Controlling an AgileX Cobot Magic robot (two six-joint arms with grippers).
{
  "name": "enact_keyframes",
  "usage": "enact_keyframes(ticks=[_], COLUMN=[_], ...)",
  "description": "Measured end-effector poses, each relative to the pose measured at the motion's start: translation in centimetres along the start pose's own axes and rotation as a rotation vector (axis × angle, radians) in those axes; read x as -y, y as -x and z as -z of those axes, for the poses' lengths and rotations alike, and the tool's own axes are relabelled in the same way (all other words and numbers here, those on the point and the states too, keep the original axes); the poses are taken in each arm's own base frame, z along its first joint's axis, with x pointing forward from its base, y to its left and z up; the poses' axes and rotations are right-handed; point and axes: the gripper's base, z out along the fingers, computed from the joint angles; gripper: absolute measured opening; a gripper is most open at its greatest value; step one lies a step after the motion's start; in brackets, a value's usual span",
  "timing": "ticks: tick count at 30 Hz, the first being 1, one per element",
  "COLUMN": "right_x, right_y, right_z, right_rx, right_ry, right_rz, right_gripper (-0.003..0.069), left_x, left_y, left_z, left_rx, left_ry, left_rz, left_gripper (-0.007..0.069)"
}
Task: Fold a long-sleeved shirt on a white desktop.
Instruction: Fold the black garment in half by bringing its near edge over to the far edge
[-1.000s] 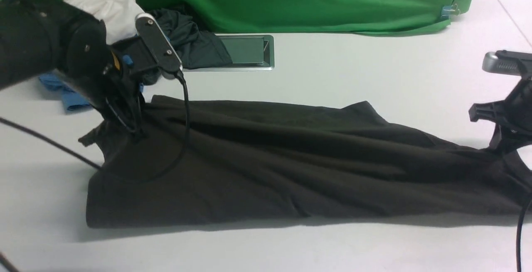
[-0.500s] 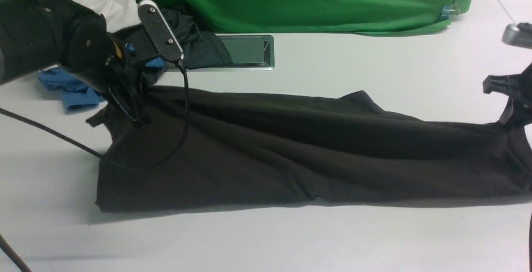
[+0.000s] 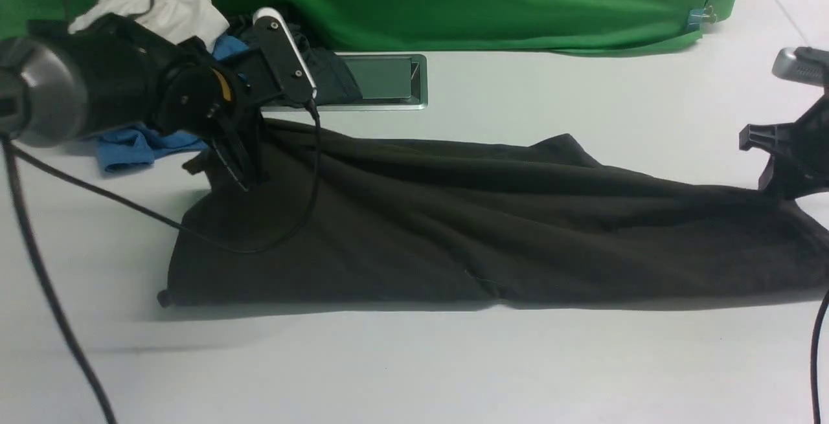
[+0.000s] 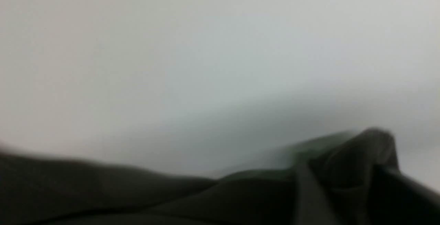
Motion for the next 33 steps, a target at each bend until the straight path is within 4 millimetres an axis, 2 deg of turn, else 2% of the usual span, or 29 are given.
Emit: enact_keyframes(ticks=[2,3,4,5,6,8,9,10,11,12,13,14,15,16,19,21,22,23,24,25,27,29,30,31,33], right_x=[0.0,0.0,0.0,-0.1,-0.1,-0.7,-1.2,-1.3,-2.7,-3.2,-5.2,-5.8,-6.9,-9.1,-13.0,-14.7,-14.8,-15.6,-15.6,-16.4,-17.1,-18.1,-18.9,-19.1,-20.1], right_y=[0.0,0.1,0.0,0.0,0.0,-0.2,-0.6,-0.6,-1.5,-1.7,-3.0,-3.3,-4.0,-5.2,-7.0,-7.2,-7.3,-6.9,-6.8,-6.1,-5.6,-4.8,-4.1,-4.0,-3.4], right_z=[0.6,0.9,1.6,3.0,3.2,6.3,8.0,8.3,10.1,10.5,11.3,11.5,11.4,11.0,9.4,8.5,8.3,8.1,8.0,7.9,7.9,7.4,7.2,6.8,6.3], right_rx=[0.011,0.016,0.023,0.042,0.045,0.099,0.128,0.134,0.171,0.183,0.21,0.219,0.221,0.219,0.166,0.126,0.115,0.102,0.1,0.096,0.106,0.12,0.14,0.133,0.144], right_ry=[-0.001,-0.001,-0.001,0.002,0.003,0.014,0.021,0.022,0.039,0.045,0.072,0.081,0.096,0.122,0.166,0.173,0.172,0.172,0.172,0.189,0.216,0.246,0.256,0.258,0.265], right_rz=[0.016,0.02,0.035,0.043,0.045,0.061,0.079,0.082,0.136,0.152,0.237,0.259,0.322,0.433,0.595,0.687,0.698,0.799,0.799,0.919,0.985,1.06,1.118,1.144,1.224], right_gripper=[0.0507,0.0517,0.0561,0.0562,0.0559,0.0499,0.0421,0.0421,0.0311,0.0298,0.0179,0.0166,0.0108,0.0064,0.0046,0.0082,0.0087,0.0165,0.0175,0.0289,0.0386,0.0486,0.0532,0.0543,0.0561], left_x=[0.1,0.1,0.2,0.2,0.2,0.0,-0.1,-0.1,-0.2,-0.2,-0.2,-0.2,-0.2,-0.2,-0.2,-0.2,-0.3,-0.4,-0.4,-0.5,-0.9,-1.2,-1.2,-1.1,-0.5], left_y=[0.0,0.0,0.0,0.0,0.0,0.1,0.2,0.2,0.3,0.3,0.4,0.4,0.4,0.3,0.1,-0.1,-0.1,-0.2,-0.1,0.0,0.3,0.8,1.1,1.2,1.5], left_z=[-0.4,-0.4,-0.6,-0.6,-0.6,-0.7,-0.7,-0.7,-0.6,-0.6,-0.6,-0.6,-0.6,-0.6,-0.7,-0.5,-0.5,0.0,0.1,0.8,1.9,3.9,5.3,6.3,8.2], left_rx=[0.002,0.002,0.003,0.004,0.006,0.023,0.035,0.037,0.042,0.044,0.046,0.047,0.048,0.047,0.038,0.027,0.024,0.019,0.02,0.029,0.057,0.092,0.11,0.112,0.119], left_ry=[-0.001,-0.001,-0.003,-0.003,-0.002,0.01,0.018,0.019,0.024,0.024,0.023,0.023,0.021,0.016,0.006,-0.002,-0.004,-0.012,-0.013,-0.021,-0.028,-0.062,-0.114,-0.146,-0.24], left_rz=[0.027,0.029,0.035,0.035,0.035,0.036,0.038,0.038,0.041,0.045,0.058,0.059,0.07,0.096,0.157,0.187,0.192,0.225,0.229,0.279,0.357,0.493,0.599,0.635,0.691], left_gripper=[0.0036,0.0037,0.004,0.0043,0.0045,0.0061,0.0079,0.0082,0.0111,0.0119,0.0158,0.0162,0.019,0.0234,0.0337,0.0426,0.0433,0.0503,0.0503,0.0538,0.0547,0.0519,0.0462,0.0428,0.0286])
